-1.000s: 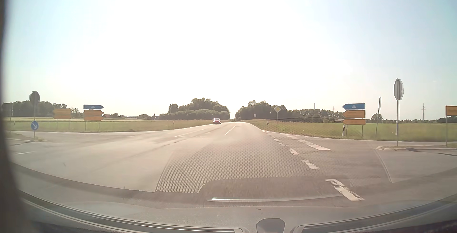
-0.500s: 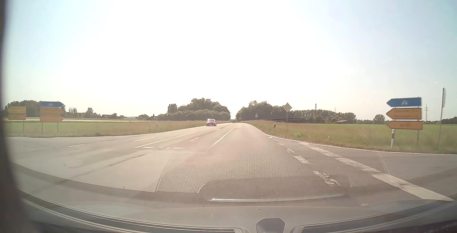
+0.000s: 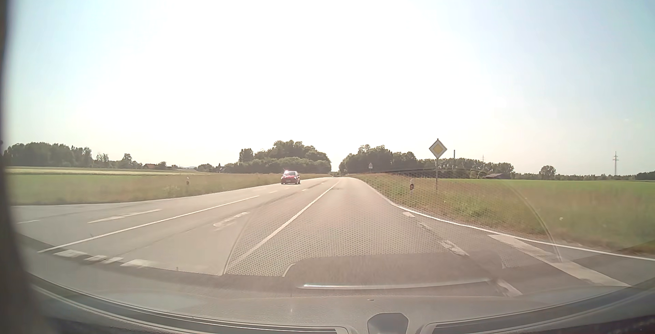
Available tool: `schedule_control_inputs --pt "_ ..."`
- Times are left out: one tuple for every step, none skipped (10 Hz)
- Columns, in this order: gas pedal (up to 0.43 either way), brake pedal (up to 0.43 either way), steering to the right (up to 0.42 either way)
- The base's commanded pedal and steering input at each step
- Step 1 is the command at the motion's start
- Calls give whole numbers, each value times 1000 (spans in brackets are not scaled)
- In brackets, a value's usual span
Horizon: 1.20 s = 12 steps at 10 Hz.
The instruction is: Follow the waypoints while adhering to traffic rules and regulations
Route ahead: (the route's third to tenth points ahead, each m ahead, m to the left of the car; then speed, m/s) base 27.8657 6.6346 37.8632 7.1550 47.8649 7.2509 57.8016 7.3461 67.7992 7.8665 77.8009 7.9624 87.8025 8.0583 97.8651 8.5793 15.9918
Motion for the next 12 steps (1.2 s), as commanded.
schedule_control_inputs --pt "228 6 -1" --pt "228 6 -1" --pt "228 6 -1" --pt "228 6 -1" --pt "228 6 -1" --pt "228 6 -1" --pt "228 6 -1" --pt "228 6 -1" --pt "228 6 -1" --pt "228 6 -1" --pt "228 6 -1" --pt "228 6 -1"
